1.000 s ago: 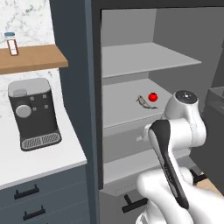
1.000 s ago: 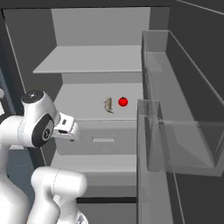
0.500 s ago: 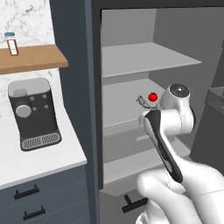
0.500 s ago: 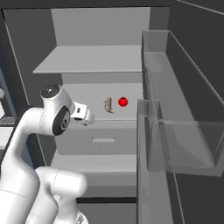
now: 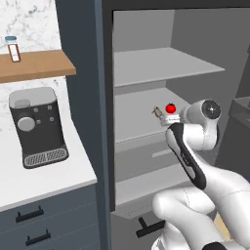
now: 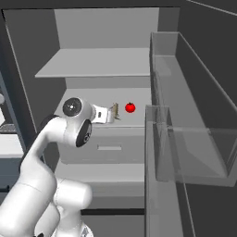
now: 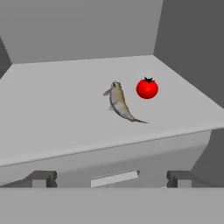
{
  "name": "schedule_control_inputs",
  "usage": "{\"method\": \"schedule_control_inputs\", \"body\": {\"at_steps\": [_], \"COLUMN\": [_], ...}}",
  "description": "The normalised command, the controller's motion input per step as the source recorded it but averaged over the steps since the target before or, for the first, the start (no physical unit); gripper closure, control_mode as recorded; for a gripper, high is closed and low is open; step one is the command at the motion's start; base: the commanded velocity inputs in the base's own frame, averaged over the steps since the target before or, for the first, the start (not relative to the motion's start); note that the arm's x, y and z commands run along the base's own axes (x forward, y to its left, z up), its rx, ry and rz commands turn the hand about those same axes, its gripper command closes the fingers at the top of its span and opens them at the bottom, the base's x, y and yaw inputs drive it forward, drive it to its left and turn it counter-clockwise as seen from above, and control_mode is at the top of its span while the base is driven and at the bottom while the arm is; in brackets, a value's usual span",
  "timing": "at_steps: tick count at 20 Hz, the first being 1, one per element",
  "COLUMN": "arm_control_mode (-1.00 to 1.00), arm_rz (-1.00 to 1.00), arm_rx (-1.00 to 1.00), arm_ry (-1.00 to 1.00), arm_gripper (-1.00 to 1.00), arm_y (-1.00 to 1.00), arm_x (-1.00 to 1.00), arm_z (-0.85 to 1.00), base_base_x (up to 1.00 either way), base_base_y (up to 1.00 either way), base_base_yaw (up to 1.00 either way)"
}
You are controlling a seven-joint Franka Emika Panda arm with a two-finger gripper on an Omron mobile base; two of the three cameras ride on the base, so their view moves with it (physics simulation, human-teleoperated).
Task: Place one tomato and one fish in each tupperware on the nearby counter, to pack two identical lunches.
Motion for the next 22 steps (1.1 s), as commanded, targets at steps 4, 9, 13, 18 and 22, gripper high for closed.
{"method": "schedule_control_inputs", "body": {"at_steps": [4,9,13,18,22], "arm_control_mode": [-1.00,-1.00,-1.00,-1.00,-1.00], "arm_rz": [0.00,0.00,0.00,0.00,0.00], "arm_rx": [0.00,0.00,0.00,0.00,0.00], "arm_ry": [0.02,0.24,0.10,0.12,0.06], "arm_gripper": [-1.00,-1.00,-1.00,-1.00,-1.00], "arm_y": [-0.05,-0.06,-0.15,-0.19,-0.16], "arm_x": [0.53,0.76,0.62,0.68,0.46], "arm_z": [0.26,-0.05,-0.26,-0.36,-0.46], "base_base_x": [0.00,0.00,0.00,0.00,0.00], "base_base_y": [0.00,0.00,0.00,0.00,0.00], "base_base_yaw": [0.00,0.00,0.00,0.00,0.00]}}
